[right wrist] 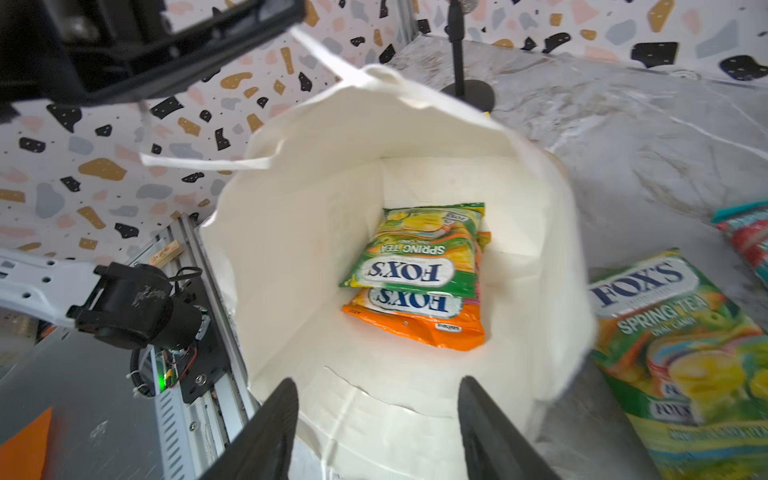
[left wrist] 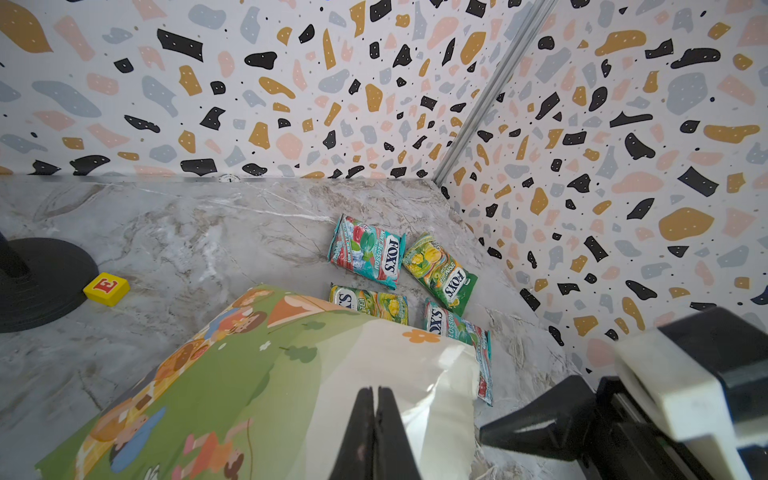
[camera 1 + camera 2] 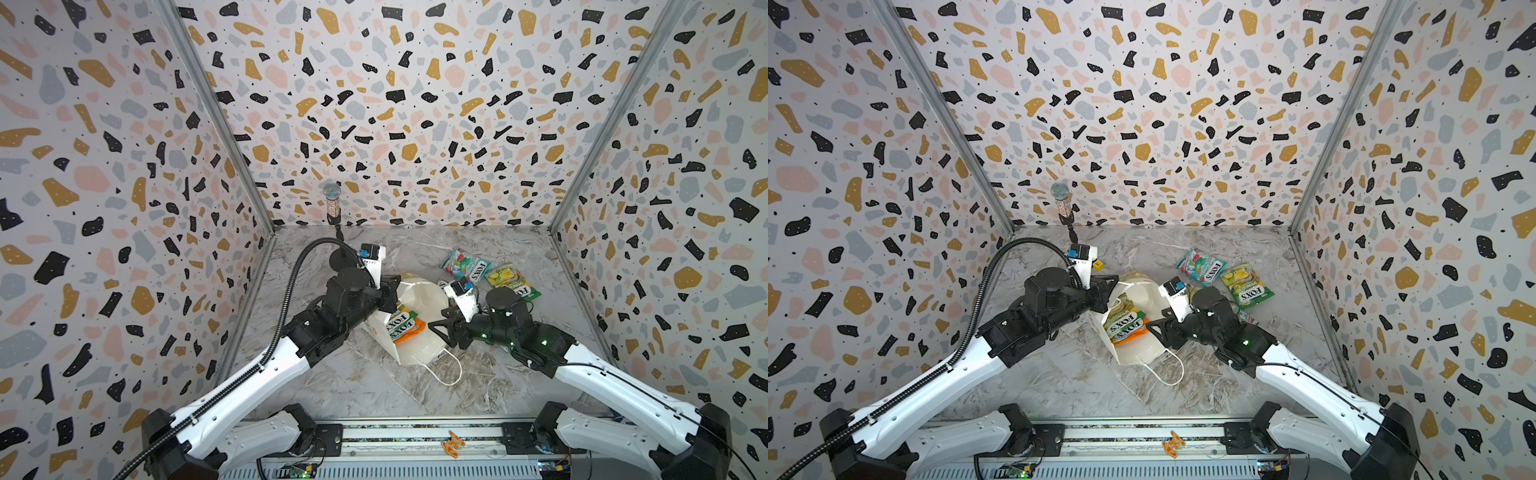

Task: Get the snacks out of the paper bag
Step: 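Move the open right gripper back into the bag's mouth, then grasp the green spring tea packet inside the bag with the right gripper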

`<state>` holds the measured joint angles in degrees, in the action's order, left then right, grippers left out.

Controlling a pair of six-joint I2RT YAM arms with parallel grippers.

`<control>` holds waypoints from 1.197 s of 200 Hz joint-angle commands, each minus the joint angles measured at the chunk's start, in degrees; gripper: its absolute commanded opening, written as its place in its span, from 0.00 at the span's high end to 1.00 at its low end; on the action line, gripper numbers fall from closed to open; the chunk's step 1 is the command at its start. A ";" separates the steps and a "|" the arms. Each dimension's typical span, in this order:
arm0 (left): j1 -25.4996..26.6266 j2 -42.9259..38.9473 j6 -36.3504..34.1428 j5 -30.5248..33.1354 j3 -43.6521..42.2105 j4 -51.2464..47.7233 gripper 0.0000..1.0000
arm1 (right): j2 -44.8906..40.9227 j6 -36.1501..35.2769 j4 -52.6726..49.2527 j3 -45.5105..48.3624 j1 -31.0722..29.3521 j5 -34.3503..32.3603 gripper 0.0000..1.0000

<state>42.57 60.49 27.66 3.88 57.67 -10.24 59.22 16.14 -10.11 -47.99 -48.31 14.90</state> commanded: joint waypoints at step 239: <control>0.16 -1.16 0.09 -1.33 -0.98 4.32 1.00 | 29.57 33.00 6.28 -10.68 -8.28 -17.95 0.38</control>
<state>42.57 60.49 27.86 3.18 57.25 -9.19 88.23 44.66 -5.26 -56.38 -56.27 -0.54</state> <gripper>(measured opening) 0.047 0.621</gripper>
